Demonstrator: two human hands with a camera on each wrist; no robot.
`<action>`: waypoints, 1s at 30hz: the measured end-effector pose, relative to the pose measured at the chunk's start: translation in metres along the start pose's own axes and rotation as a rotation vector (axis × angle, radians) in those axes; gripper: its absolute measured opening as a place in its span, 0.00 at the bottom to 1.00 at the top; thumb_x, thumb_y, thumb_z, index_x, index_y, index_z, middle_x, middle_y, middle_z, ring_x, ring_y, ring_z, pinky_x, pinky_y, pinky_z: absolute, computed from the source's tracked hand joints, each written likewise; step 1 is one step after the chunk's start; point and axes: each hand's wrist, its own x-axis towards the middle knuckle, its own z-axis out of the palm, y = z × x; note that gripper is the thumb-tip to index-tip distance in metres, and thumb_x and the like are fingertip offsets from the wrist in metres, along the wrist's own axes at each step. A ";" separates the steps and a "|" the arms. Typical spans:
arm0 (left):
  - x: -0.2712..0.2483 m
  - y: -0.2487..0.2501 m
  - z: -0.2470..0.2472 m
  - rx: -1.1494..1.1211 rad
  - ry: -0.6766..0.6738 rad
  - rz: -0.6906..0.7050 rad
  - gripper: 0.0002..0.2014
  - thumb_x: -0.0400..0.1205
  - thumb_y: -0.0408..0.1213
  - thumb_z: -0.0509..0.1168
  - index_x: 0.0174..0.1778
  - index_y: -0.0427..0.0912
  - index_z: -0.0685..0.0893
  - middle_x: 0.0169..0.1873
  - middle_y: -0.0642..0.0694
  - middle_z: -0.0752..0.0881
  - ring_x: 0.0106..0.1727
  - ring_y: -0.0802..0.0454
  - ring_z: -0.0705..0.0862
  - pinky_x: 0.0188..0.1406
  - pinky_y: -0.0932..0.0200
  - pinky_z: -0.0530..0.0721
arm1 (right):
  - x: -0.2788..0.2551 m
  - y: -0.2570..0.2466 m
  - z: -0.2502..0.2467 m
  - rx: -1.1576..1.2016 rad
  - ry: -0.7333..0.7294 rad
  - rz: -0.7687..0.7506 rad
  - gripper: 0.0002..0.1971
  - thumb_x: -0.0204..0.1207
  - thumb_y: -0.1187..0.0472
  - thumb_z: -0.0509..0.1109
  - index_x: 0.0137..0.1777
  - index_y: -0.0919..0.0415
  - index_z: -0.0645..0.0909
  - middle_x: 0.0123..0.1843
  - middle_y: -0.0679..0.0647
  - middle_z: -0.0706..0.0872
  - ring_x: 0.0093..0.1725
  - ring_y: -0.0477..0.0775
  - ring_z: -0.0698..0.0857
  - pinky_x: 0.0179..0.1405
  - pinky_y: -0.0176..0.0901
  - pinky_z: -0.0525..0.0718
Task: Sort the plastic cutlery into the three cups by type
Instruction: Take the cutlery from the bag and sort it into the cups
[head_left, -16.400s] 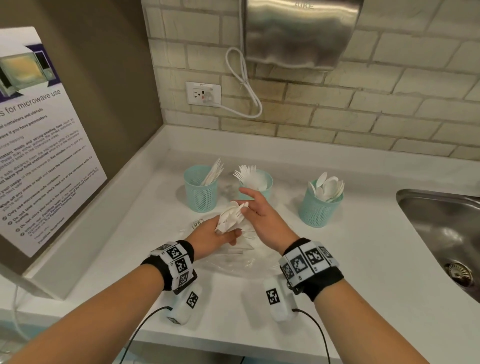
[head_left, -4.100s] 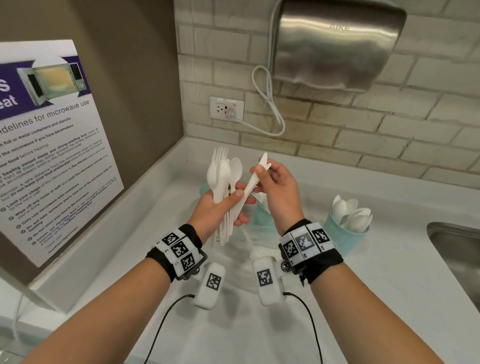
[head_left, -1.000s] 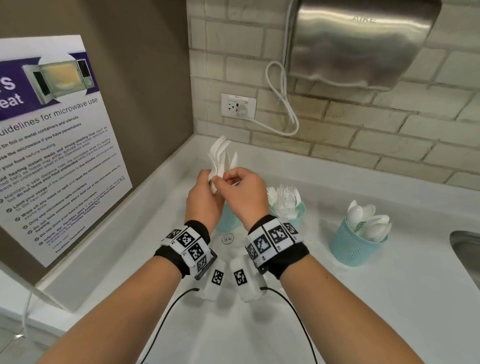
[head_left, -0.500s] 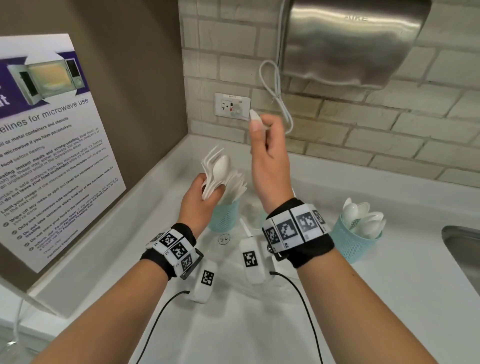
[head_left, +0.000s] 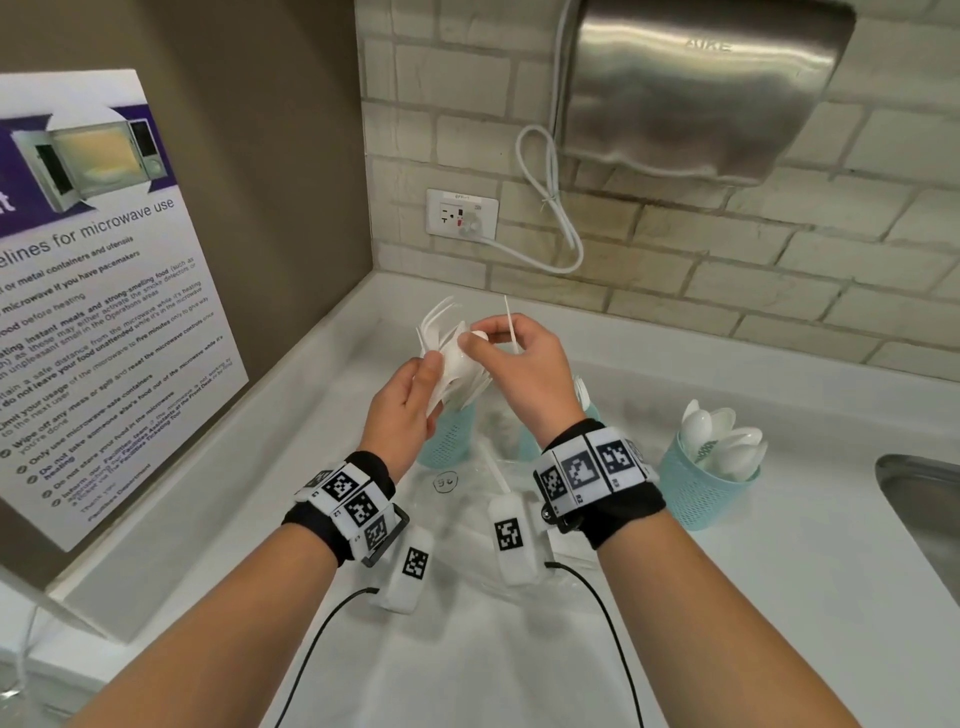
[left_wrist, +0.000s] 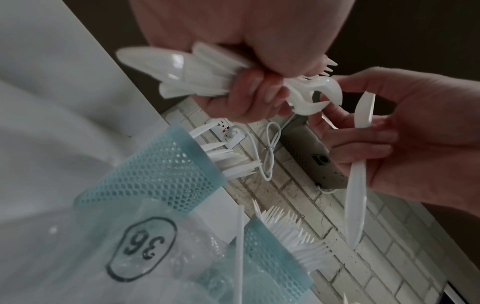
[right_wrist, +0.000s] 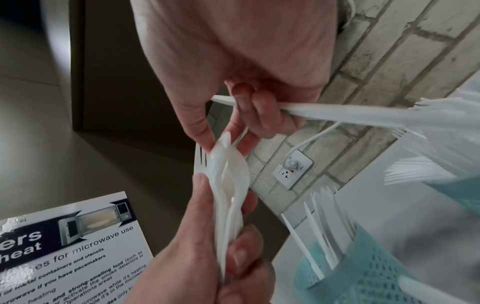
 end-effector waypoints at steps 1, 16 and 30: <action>0.001 0.000 0.000 0.011 0.016 0.003 0.20 0.83 0.58 0.54 0.51 0.46 0.82 0.31 0.52 0.78 0.26 0.60 0.73 0.27 0.61 0.73 | 0.000 0.001 -0.001 0.008 -0.005 0.004 0.06 0.71 0.62 0.75 0.47 0.59 0.84 0.41 0.44 0.84 0.42 0.39 0.82 0.38 0.17 0.76; 0.001 -0.006 0.000 0.197 0.045 0.062 0.21 0.76 0.71 0.50 0.40 0.62 0.81 0.40 0.41 0.88 0.43 0.42 0.87 0.47 0.40 0.87 | 0.011 -0.001 -0.002 -0.265 -0.149 0.093 0.12 0.69 0.55 0.76 0.29 0.59 0.81 0.27 0.49 0.79 0.30 0.49 0.78 0.37 0.44 0.76; -0.007 -0.002 -0.009 0.019 -0.072 -0.074 0.16 0.86 0.54 0.51 0.45 0.51 0.82 0.30 0.49 0.74 0.28 0.57 0.72 0.22 0.70 0.72 | 0.030 -0.026 -0.032 -0.472 -0.439 0.044 0.14 0.71 0.56 0.77 0.42 0.71 0.87 0.23 0.43 0.81 0.23 0.35 0.74 0.25 0.24 0.70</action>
